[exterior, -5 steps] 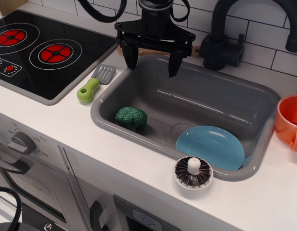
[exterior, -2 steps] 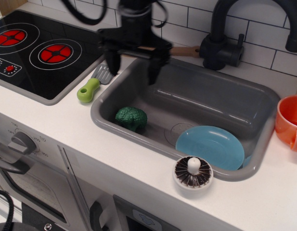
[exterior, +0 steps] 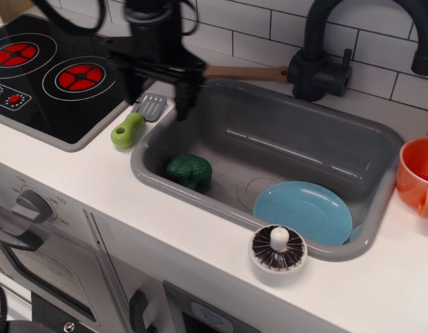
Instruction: Put spatula on plate sink
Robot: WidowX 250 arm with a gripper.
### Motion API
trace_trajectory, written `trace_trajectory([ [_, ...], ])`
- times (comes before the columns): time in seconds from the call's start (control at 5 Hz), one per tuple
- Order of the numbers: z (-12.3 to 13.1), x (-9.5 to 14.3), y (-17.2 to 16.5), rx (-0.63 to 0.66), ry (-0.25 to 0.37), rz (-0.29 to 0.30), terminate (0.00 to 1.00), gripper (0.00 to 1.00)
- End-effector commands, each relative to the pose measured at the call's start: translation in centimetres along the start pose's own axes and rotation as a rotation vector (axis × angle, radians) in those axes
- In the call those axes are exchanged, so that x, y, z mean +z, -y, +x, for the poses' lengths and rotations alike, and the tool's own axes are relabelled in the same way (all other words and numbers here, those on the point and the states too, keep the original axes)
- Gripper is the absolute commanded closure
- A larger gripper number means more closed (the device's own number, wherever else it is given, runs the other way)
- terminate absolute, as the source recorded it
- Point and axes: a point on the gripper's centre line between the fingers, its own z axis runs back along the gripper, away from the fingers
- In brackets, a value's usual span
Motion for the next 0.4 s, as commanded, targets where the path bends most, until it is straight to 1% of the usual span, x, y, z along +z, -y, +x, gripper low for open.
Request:
trace_trajectory([
  [0.0,0.32,0.93,-1.66,0.011,0.01,0.045,0.0,0.0],
  [0.2,-0.43,-0.02,-1.6,0.004,0.006,0.031,0.0,0.0],
])
